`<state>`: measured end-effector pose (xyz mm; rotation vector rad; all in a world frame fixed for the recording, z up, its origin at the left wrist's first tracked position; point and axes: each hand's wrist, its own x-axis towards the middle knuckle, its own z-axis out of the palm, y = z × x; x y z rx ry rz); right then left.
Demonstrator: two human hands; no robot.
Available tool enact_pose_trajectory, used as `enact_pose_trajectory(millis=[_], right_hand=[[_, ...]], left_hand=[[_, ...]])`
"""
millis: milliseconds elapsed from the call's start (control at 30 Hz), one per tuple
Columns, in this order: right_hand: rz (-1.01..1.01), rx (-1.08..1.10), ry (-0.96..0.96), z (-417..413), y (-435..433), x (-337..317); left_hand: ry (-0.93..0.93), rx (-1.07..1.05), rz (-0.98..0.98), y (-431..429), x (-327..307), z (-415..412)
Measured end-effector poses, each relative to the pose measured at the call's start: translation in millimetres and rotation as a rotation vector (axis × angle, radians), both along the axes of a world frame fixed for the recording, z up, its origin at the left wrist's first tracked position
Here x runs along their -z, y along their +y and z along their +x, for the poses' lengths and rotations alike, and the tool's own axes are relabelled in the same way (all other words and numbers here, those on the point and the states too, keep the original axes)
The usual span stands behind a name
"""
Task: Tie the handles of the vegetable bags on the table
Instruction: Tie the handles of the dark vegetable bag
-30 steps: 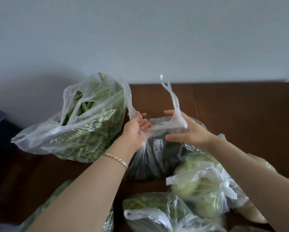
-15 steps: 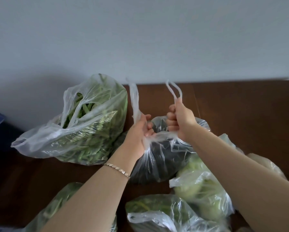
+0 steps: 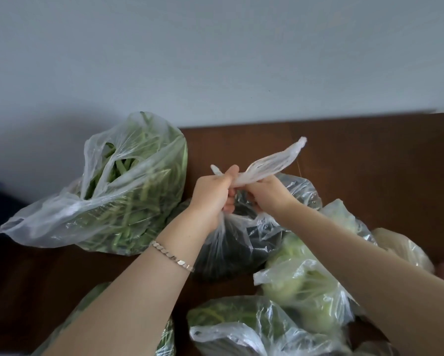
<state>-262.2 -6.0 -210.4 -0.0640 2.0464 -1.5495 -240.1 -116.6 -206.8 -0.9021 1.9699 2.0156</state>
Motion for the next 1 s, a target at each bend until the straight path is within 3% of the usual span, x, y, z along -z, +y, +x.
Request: enact_pose_trajectory(millis=[133,267,333,433,500,567,633,700,767,900,1000], right_hand=[[-0.142,-0.088,0.022,10,7,-5],[-0.063,0.054,-0.003,11,13,2],[-0.091,0.212,-0.075,7,14,6],[-0.150,0.410,-0.278,3,11,8],[-0.076,0.454,-0.315,2,11,9],[0.031,0.442,-0.223,3,13,7],[0.114,0.364,0.033,5,16,7],[0.170,0.178,0.311,9,17,4],[0.196,0.017,0.375,14,18,3],[0.054,-0.115,0.196,22,24,-1],[-0.100,0.008,0.038,25,26,1]], left_hand=[[-0.084,-0.014,0.015,0,5,0],[-0.140,0.072,-0.016,3,1,2],[-0.026,0.044,-0.038,8,1,4],[0.294,0.115,-0.320,16,4,13],[0.451,0.233,-0.471,19,3,22],[0.544,0.335,-0.603,19,5,27],[0.595,0.394,-0.698,18,4,30],[0.595,0.361,-0.758,14,2,30],[0.585,0.285,-0.813,11,0,28],[0.448,0.088,-0.576,4,-1,23],[0.342,0.014,-0.414,3,-2,23]])
